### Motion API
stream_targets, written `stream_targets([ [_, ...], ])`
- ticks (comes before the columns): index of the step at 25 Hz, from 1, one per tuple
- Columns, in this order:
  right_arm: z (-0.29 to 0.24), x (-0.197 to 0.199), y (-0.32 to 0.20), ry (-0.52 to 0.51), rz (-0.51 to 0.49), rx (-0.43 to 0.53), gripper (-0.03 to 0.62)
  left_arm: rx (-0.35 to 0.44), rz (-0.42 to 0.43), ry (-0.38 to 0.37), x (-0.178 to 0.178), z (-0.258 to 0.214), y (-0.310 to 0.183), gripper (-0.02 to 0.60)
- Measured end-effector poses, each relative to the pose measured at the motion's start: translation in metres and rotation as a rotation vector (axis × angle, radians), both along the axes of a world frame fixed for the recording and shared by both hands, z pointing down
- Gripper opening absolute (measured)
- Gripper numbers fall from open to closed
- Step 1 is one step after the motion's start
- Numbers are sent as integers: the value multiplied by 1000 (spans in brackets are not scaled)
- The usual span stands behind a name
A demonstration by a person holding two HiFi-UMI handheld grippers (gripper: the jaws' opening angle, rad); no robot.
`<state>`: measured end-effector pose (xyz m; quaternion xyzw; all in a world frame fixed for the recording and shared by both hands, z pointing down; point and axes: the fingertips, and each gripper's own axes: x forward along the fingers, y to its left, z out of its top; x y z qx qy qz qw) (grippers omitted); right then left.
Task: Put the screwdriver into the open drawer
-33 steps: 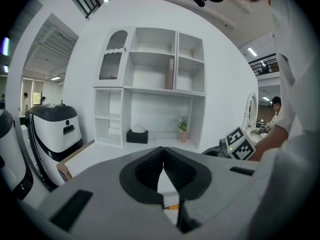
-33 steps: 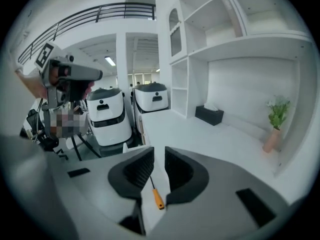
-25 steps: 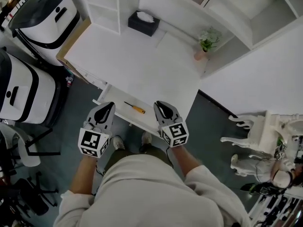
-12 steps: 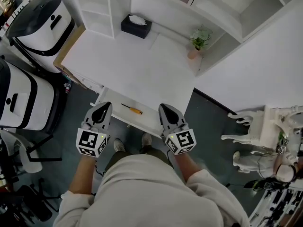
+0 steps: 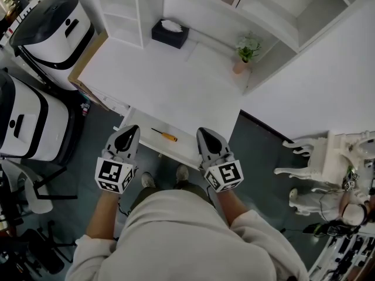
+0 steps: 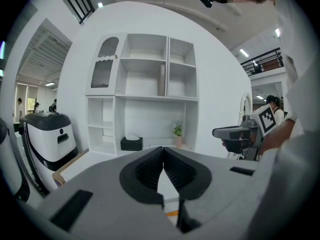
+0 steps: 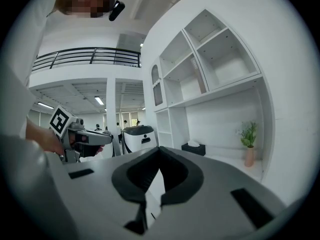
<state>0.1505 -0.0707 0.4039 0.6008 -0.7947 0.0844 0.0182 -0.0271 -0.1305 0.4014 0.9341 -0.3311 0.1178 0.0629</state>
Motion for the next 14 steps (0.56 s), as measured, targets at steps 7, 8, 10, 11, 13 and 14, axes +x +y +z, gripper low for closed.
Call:
stream_targets([
  [7, -2, 2, 2, 3, 0, 6, 5, 9, 5, -2, 3, -3, 3, 5],
  [8, -3, 2, 2, 4, -1, 6, 5, 10, 6, -2, 3, -3, 4, 5],
  [10, -4, 1, 3, 5, -3, 7, 5, 11, 6, -2, 3, -4, 5, 5],
  [11, -4, 1, 4, 5, -4, 7, 5, 11, 6, -2, 3, -5, 6, 5],
  [13, -5, 1, 5, 5, -5, 7, 5, 11, 6, -2, 3, -6, 7, 5],
  [14, -5, 0, 6, 6, -5, 7, 5, 12, 6, -2, 3, -7, 8, 5],
])
